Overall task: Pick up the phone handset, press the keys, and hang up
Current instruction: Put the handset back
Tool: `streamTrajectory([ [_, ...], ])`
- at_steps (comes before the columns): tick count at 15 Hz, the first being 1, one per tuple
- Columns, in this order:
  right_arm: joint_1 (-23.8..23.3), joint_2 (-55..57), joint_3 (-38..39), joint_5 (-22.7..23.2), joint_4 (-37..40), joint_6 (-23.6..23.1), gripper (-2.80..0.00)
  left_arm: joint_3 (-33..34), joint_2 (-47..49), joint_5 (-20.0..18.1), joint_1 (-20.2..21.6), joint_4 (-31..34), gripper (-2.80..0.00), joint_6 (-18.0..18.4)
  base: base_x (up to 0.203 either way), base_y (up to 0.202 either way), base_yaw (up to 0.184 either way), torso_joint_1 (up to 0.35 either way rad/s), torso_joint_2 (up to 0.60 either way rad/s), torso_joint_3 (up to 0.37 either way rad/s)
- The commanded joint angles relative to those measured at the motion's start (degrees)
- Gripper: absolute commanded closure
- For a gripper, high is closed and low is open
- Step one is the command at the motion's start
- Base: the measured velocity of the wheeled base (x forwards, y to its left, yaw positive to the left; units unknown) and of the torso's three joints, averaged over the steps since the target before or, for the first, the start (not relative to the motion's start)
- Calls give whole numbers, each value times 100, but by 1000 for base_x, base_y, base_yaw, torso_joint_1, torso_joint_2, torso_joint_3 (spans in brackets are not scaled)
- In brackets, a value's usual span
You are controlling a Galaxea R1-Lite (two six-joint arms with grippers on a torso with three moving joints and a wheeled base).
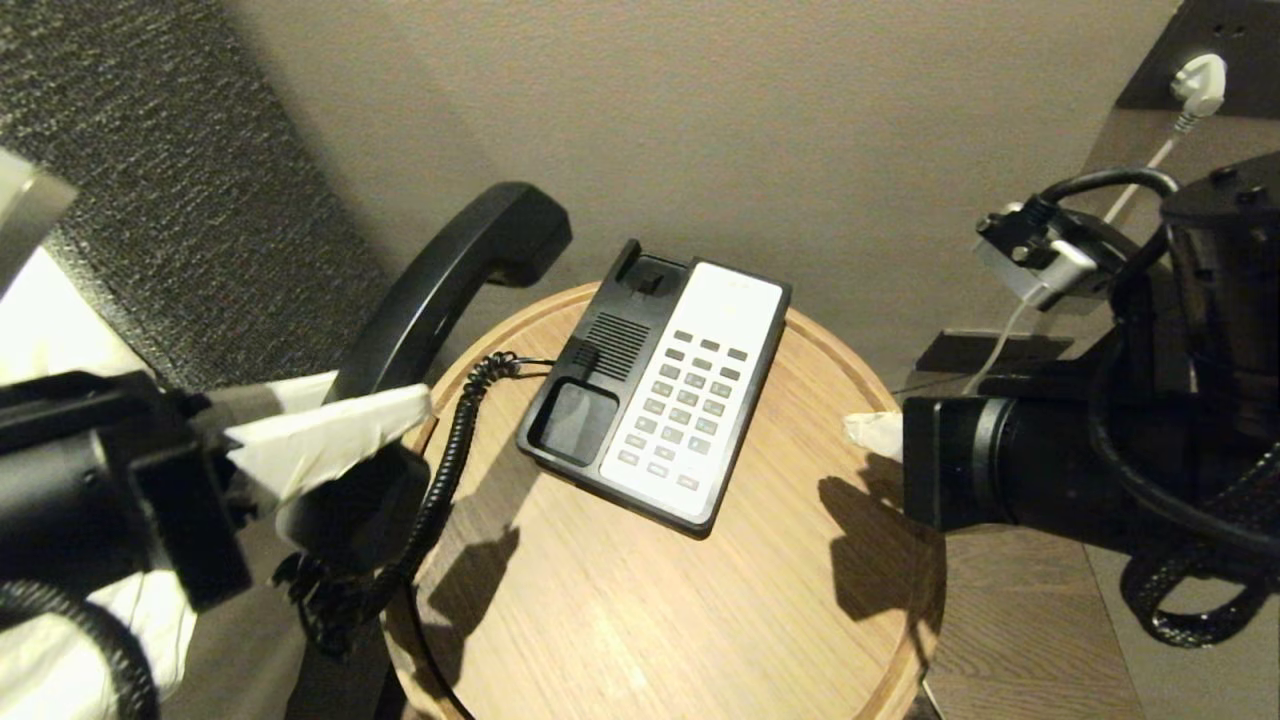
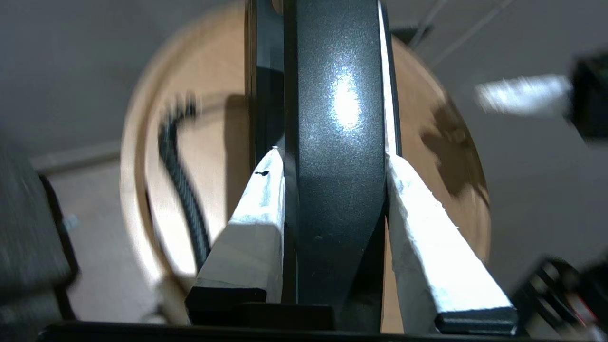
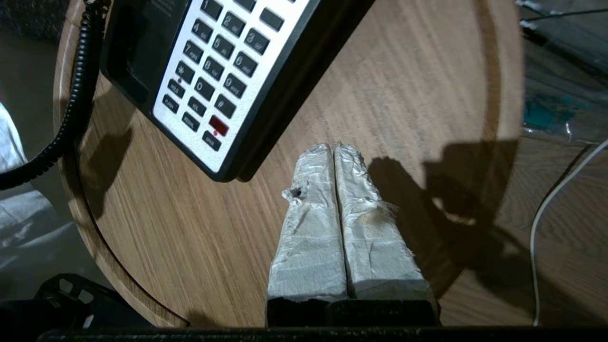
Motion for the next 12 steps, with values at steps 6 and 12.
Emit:
streamTrajectory([
  [6, -211, -636, 165, -82, 34, 15, 0, -1199, 1926, 204, -348, 65, 0, 1093, 0, 0, 0, 0, 0, 0],
  [12, -323, -926, 418, -73, 43, 24, 0, -1560, 2413, 615, -153, 57, 0, 1198, 0, 0, 0, 0, 0, 0],
])
